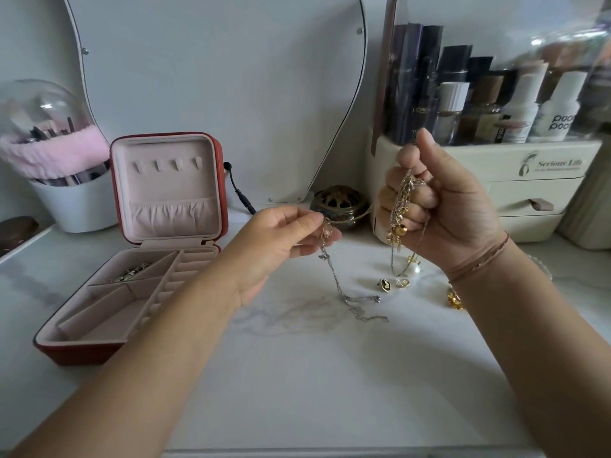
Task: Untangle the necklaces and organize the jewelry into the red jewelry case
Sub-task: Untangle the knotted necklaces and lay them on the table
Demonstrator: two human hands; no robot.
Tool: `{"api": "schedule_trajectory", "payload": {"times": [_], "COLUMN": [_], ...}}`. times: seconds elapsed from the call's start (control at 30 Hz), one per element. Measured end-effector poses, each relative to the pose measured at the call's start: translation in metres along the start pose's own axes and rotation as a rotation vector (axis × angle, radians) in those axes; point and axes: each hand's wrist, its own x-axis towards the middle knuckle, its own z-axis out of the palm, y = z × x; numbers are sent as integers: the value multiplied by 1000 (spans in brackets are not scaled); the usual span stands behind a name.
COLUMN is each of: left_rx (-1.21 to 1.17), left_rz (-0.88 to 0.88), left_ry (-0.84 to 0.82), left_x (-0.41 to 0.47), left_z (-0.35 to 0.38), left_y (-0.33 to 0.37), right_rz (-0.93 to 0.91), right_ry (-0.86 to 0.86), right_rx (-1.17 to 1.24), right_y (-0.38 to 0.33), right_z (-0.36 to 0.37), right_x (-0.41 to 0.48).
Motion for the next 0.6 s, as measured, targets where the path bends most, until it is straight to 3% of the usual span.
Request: {"api": "schedule_trajectory", "payload": {"times": [0.17, 0.47, 0.6], "left_rx": [-114, -389, -337], "left_rz": [71, 66, 25], "left_ry": [101, 72, 131], "left_x": [3, 5, 5], "left_z": [-4, -7, -8], "left_y": [1, 9, 9], "right_rz": [57, 232, 319], "right_ry": [101, 270, 271], "right_rx": [-116, -342, -377], "right_y": [2, 10, 16], "right_z": [2, 4, 4], "right_x": [0, 3, 4]}}
